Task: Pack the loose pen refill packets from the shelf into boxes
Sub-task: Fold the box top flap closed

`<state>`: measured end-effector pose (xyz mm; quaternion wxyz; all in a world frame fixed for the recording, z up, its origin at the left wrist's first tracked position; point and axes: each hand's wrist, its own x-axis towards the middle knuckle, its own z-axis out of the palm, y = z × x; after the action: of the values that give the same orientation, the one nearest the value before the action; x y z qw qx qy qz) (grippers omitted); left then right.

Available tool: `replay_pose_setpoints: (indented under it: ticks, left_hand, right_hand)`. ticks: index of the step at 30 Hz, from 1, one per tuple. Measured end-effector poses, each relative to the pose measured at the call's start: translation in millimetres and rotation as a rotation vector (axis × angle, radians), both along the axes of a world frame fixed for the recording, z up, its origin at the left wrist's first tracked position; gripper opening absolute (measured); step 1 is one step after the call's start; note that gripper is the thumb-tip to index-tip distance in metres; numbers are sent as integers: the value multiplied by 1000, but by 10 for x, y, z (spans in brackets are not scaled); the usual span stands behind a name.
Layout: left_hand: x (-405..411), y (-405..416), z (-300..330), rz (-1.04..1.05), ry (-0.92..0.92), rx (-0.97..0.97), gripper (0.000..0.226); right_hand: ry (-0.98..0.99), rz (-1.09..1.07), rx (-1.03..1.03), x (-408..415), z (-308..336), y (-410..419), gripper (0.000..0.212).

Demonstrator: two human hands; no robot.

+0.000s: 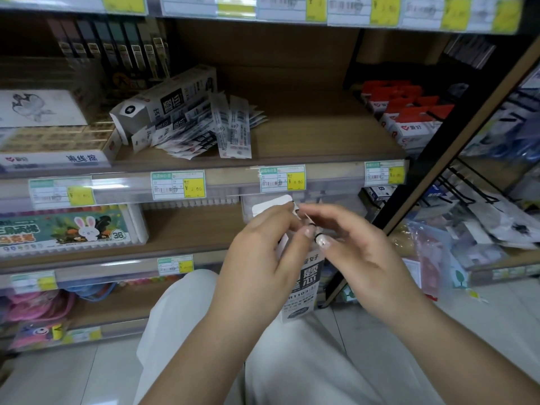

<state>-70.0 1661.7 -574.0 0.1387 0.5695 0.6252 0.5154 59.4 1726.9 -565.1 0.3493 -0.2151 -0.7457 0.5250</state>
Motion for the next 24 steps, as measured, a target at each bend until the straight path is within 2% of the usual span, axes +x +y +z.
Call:
replay_pose_setpoints:
  ticks: [7,11,16,19,22,24]
  left_hand:
    - [-22,-40,-2,-78,-77,-15,29]
    - [-27,-41,0,-60,-76,-45,4]
    - [-15,-10,73,-24,-78,-108,12]
    - [-41,2,89,-34,-95,-94,18]
    - [-77,14,64,-32,-118,-73,31]
    - [-74,18,58,-39,-94,-64,27]
  right_hand:
    - [60,-18,-103,35,-42,3,41]
    - [71,-19,-91,30,-45,-5,38]
    - [94,-26,-127,18,-80,20,37]
    - [178,-8,-227,18,-113,37,34]
    - [246,8,-348,5,-141,55,44]
    - [269,8,-377,-1,-153,60,47]
